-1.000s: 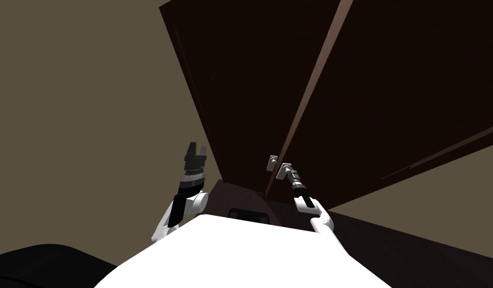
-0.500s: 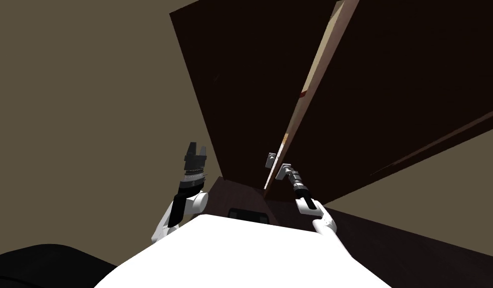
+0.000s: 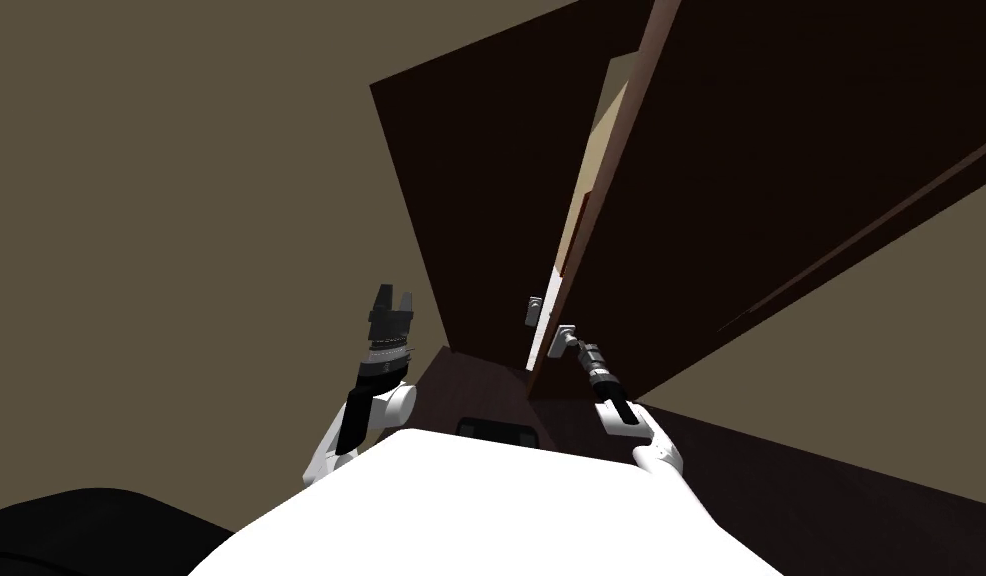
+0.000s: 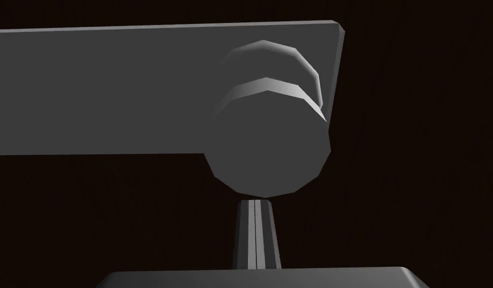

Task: Pull the door open

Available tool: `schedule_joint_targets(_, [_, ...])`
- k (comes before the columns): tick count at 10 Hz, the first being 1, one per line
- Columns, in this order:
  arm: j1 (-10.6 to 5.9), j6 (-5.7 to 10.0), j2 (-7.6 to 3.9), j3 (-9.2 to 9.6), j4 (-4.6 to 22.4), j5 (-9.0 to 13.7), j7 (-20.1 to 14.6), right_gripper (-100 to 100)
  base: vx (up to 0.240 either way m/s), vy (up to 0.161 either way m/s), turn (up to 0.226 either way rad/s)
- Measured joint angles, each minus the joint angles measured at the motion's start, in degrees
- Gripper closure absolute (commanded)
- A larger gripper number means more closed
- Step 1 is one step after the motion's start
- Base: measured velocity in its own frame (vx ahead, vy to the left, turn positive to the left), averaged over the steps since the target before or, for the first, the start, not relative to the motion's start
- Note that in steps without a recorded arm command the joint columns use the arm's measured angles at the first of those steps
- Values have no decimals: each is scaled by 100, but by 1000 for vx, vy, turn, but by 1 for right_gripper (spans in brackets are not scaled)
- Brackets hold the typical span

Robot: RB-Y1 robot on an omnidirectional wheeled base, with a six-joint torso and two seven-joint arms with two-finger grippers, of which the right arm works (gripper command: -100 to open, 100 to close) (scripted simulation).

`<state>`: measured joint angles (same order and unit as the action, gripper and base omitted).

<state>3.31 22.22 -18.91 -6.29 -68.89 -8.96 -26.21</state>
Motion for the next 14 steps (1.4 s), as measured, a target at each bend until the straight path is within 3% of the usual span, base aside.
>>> schedule_joint_targets(6, [216, 123, -117, 361, -379, -100, -306, -100, -177, -14, 42])
schedule_joint_targets(10, [147, 166, -56, 319, -293, -88, -240, -100, 162, -25, 24])
schedule_joint_targets(11, [142, 169, -55, 317, -292, -88, -233, 100, -6, -3, -6])
schedule_joint_targets(14, [125, 169, -70, 300, -303, -85, -238, 100, -25, -1, -1])
